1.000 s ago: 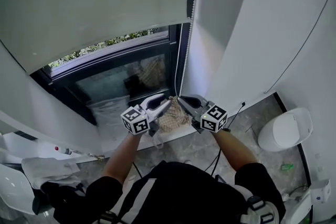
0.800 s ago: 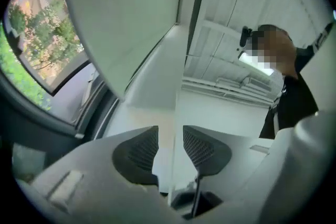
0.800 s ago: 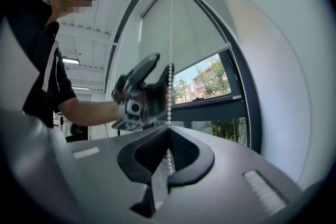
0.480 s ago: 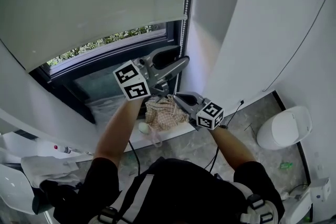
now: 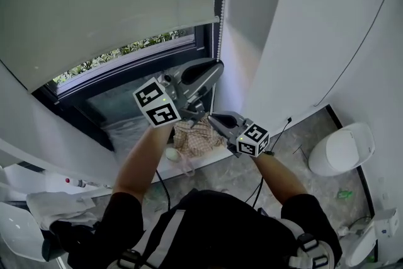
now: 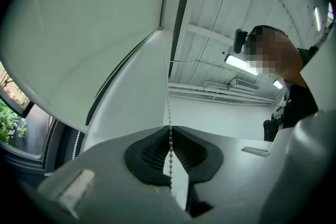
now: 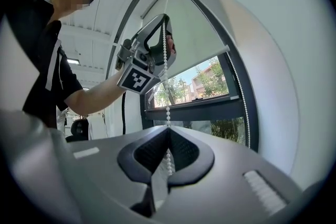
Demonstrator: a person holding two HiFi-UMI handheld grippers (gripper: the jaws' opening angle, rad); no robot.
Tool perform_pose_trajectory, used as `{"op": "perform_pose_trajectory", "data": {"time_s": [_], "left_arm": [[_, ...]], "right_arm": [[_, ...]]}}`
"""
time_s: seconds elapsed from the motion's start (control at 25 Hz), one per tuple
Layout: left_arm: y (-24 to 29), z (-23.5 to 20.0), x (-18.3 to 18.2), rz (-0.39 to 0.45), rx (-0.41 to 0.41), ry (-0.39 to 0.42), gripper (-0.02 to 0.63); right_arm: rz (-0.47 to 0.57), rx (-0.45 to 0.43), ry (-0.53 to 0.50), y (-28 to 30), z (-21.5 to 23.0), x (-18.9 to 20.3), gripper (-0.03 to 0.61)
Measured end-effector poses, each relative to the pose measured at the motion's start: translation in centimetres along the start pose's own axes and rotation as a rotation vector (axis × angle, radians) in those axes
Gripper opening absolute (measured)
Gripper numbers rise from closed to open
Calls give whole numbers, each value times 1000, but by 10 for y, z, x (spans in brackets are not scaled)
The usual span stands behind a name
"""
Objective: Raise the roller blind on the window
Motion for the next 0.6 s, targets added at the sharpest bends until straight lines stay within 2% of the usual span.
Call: {"op": "perform_pose_trajectory", "data": {"time_s": [0.2,0.36,0.6], "left_arm": [[-12,-7,17,-22,-34,-22,14],[-29,-21,59,-98,-88,-28,14],[-67,-18,127,-153,-148,-129,15]], "right_arm": [[-32,12,20,-2,3,18,6],[-172,32,55,2,9,54,6],[-383,83,84,6,11,121,6]]}}
Point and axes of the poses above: the fingertips, and each gripper's own axes: y forward along the fingers, z to its right, x out of its underside, the point moved 5 cm from there along -y, backward along the fingers, and after that the axes turned 11 degrees about y, right-handed, at the moved point
